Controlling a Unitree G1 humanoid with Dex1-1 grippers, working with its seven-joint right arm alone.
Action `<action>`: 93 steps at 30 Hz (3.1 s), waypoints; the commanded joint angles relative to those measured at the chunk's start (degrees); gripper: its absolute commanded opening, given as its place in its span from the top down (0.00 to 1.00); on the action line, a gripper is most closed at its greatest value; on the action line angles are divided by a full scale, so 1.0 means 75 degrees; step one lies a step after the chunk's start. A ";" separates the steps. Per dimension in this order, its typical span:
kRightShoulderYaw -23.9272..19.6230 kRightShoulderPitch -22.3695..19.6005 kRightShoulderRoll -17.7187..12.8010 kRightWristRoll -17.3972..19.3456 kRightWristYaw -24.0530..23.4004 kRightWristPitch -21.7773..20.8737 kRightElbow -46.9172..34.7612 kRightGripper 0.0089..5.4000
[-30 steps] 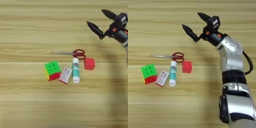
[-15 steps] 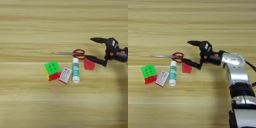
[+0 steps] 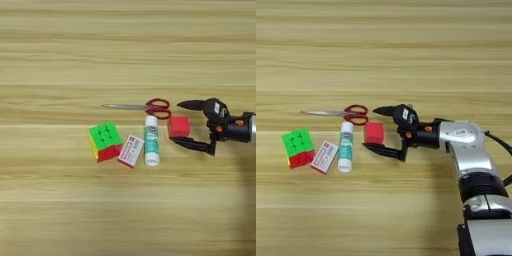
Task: Move the objects on the table
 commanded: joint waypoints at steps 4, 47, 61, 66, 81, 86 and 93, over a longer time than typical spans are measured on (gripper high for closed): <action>0.0079 -0.0653 -0.0156 -0.0260 -0.0494 -0.0380 0.0172 0.06; -0.1081 -0.1789 0.0191 0.0944 -0.1267 0.0505 0.0562 0.56; -0.0944 -0.2825 -0.0180 -0.0399 -0.4009 0.0448 0.2404 0.56; -0.0756 -0.2857 -0.0174 -0.0800 -0.4402 0.0554 0.2781 0.56; -0.0423 -0.2809 -0.0096 -0.1366 -0.4833 0.0779 0.3462 0.56; -0.0404 -0.2783 -0.0080 -0.1376 -0.4783 0.0843 0.3551 0.56; -0.0424 -0.2786 -0.0080 -0.1356 -0.4782 0.0940 0.3619 0.51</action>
